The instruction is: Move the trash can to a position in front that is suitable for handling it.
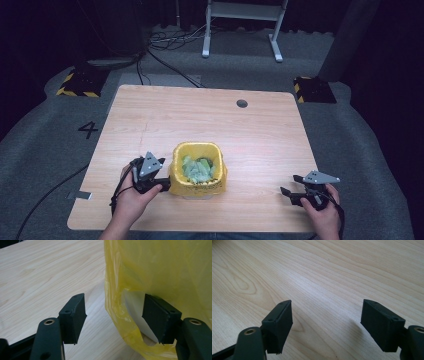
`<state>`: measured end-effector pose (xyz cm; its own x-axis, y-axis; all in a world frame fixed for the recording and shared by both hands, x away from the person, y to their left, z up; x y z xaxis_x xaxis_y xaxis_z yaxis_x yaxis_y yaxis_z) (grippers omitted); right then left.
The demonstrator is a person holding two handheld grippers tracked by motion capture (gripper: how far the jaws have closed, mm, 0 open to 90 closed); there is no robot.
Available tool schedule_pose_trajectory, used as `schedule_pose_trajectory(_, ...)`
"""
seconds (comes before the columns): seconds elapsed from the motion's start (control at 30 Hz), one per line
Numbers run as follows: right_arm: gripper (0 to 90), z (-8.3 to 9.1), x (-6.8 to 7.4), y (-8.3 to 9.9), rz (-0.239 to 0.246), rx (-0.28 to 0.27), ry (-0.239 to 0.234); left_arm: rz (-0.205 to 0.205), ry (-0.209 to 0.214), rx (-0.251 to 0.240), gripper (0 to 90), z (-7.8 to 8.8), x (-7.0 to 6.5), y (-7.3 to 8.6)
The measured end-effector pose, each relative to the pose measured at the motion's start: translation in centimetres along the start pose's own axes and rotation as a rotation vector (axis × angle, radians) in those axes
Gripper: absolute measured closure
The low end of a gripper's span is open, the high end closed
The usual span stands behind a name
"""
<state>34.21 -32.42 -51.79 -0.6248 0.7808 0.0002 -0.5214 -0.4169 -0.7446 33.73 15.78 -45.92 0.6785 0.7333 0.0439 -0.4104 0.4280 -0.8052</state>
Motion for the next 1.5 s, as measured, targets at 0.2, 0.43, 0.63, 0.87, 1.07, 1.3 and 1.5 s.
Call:
schedule_pose_trajectory(0.2, 26.4, -0.1, 0.4, -0.1, -0.002, 0.008, 0.021, -0.02, 0.025, -0.012, 34.9, -1.4, -1.4, -1.5)
schedule_pose_trajectory(0.43, 26.4, -0.7, 1.0, -0.1, -0.01, 0.014, -0.007, -0.051, 0.073, -0.008, 34.7, -3.2, -3.2, -2.7)
schedule_pose_trajectory(0.63, 25.2, -1.1, 1.4, -0.2, -0.004, 0.007, -0.009, -0.052, 0.076, -0.021, 32.1, -4.0, -3.8, -3.5)
schedule_pose_trajectory(0.87, 25.1, -1.2, 1.5, -0.2, -0.001, 0.01, 0.0, -0.035, 0.087, -0.042, 32.2, -5.2, -4.0, -4.4)
schedule_pose_trajectory(1.07, 25.0, -1.2, 1.4, -0.2, 0.0, 0.01, -0.001, -0.022, 0.081, -0.046, 31.0, -4.8, -3.8, -4.0)
schedule_pose_trajectory(1.3, 24.9, -1.2, 1.4, -0.2, -0.001, 0.01, 0.001, -0.017, 0.075, -0.045, 28.8, -3.1, -3.2, -3.0)
schedule_pose_trajectory(1.5, 24.8, -1.2, 1.4, -0.2, 0.0, 0.011, 0.002, -0.013, 0.096, -0.023, 27.0, -2.1, -3.4, -1.8)
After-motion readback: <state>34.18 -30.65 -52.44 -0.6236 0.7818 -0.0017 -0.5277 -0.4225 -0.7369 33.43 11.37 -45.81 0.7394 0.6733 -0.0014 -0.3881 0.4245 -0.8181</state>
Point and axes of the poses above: each handheld gripper's, and its own axes: z roughly backward along the jaws, y roughly out of its underside, x roughly to its left, the point moved 3 cm from there along -z, roughly forward along the jaws
